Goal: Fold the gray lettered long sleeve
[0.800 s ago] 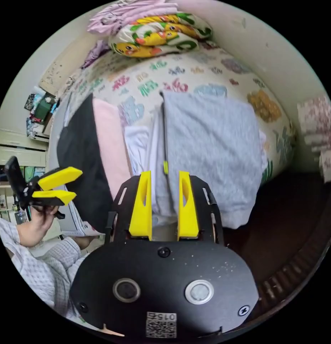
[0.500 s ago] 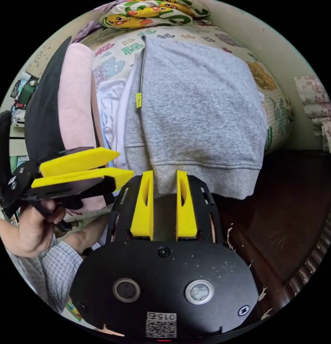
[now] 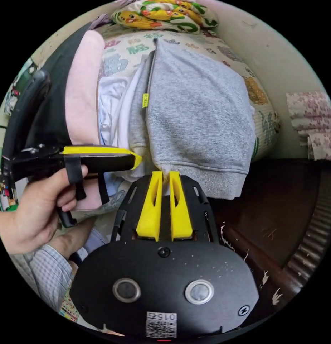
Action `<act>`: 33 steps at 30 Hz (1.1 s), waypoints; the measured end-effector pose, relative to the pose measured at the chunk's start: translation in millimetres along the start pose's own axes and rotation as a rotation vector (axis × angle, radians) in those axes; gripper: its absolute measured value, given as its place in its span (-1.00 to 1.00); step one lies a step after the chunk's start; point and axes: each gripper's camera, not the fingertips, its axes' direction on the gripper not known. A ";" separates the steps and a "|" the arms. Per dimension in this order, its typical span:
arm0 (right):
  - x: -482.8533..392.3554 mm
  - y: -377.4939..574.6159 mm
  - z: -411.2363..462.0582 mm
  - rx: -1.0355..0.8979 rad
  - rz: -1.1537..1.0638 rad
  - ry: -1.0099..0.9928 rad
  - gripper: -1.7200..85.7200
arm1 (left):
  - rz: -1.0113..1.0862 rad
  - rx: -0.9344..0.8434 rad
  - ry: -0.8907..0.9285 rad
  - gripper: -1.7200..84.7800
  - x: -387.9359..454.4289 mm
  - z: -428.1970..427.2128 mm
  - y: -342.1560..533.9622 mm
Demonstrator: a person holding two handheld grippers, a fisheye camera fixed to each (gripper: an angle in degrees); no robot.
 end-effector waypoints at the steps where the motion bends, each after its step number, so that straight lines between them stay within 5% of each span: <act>1: 8.2 13.3 -23.0 0.075 0.047 -0.060 -0.88 | 0.008 0.040 0.139 -0.92 -7.2 -14.4 8.4; 8: 62.6 89.7 -183.9 0.618 0.235 -0.429 -0.91 | 0.241 0.336 0.502 -0.97 0.0 -142.9 41.7; 15: 13.1 115.5 -335.7 1.018 -0.033 -0.796 -0.93 | 0.494 0.551 0.855 -0.97 -23.4 -315.0 102.3; 20: -84.4 98.1 -392.8 0.995 -0.268 -1.038 -0.93 | 0.573 0.613 0.935 -0.97 -104.2 -462.0 211.2; 25: -237.5 60.1 -395.3 0.788 -0.400 -1.306 -0.93 | 0.448 0.702 0.781 -0.97 -219.2 -579.2 343.6; 33: -409.8 -39.2 -467.5 0.732 -0.399 -1.269 -0.93 | 0.064 1.223 0.476 -0.98 -437.6 -793.8 591.2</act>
